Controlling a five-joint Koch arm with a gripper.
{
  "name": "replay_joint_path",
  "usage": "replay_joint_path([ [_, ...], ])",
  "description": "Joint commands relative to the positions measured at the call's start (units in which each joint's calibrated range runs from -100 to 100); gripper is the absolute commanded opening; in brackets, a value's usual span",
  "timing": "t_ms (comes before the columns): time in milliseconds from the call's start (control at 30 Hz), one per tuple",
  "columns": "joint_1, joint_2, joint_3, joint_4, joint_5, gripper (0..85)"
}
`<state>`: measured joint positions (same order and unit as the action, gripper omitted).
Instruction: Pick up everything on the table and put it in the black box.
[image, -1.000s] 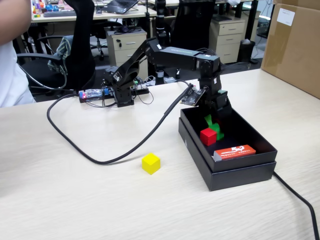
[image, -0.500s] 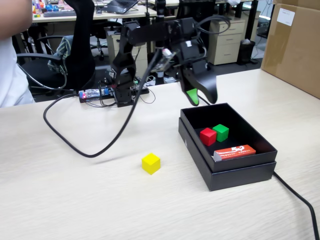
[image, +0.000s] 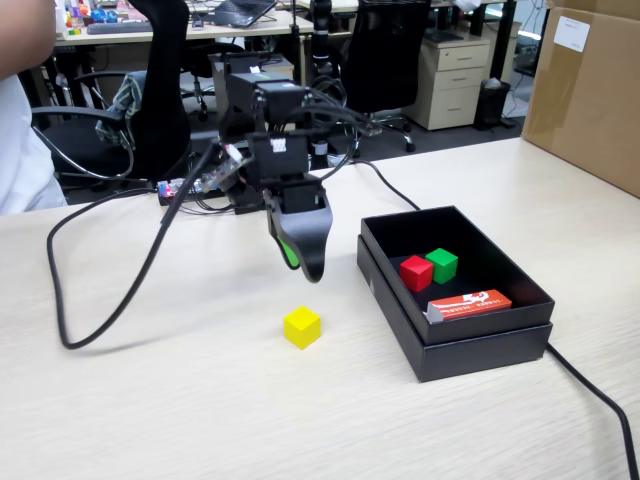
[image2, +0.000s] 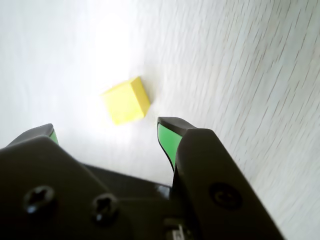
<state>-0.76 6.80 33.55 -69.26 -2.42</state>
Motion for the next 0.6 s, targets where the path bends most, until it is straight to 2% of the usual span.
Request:
replay_joint_path([
  [0,-0.39,1.75,3.26,0.02,-0.63,42.2],
  [567,-0.29,17.7,11.78,0.02,-0.63,40.6],
])
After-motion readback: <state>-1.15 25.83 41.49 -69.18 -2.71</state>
